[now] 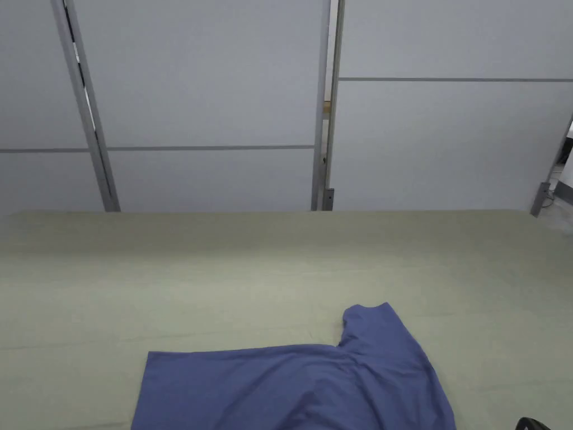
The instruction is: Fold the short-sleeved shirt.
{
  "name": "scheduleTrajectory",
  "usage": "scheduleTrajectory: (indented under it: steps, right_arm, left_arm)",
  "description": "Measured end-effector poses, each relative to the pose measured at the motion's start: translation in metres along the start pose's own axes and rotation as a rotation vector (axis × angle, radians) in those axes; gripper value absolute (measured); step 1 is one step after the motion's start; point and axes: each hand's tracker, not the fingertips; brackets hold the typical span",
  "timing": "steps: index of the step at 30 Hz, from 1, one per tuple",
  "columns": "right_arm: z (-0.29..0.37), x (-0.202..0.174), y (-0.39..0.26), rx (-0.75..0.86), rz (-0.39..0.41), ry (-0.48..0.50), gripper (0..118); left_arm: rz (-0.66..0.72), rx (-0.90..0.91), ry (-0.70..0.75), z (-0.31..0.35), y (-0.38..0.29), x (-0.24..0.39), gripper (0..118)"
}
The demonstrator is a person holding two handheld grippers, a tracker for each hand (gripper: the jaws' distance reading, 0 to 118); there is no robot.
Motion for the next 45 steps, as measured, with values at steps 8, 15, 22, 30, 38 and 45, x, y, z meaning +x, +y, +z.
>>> scheduleTrajectory:
  steps: [8, 15, 22, 30, 38, 45]
  right_arm:
    - [-0.033, -0.009, 0.003, -0.054, 0.046, 0.029, 5]
    - [-0.091, -0.005, 0.001, -0.115, 0.034, -0.017, 5]
    - [-0.145, 0.005, -0.014, -0.189, 0.032, -0.049, 5]
    - [-0.192, 0.006, -0.025, -0.265, 0.034, -0.098, 24]
    - [-0.320, 0.009, 0.004, -0.336, 0.090, -0.128, 118]
    - [-0.467, 0.024, -0.051, -0.851, 0.148, -0.283, 118]
  left_arm:
    - [-0.020, -0.156, -0.143, -0.126, 0.039, 0.015, 0]
    - [-0.115, -0.583, -0.110, -0.352, 0.055, 0.053, 118]
    - [-0.147, -0.831, 0.047, -0.482, -0.049, 0.054, 116]
    - [-0.161, -0.740, 0.091, -0.454, -0.073, 0.060, 42]
    - [-0.252, -0.613, 0.028, -0.428, -0.057, 0.082, 4]
    - [-0.196, -0.631, -0.013, -0.411, -0.053, 0.075, 4]
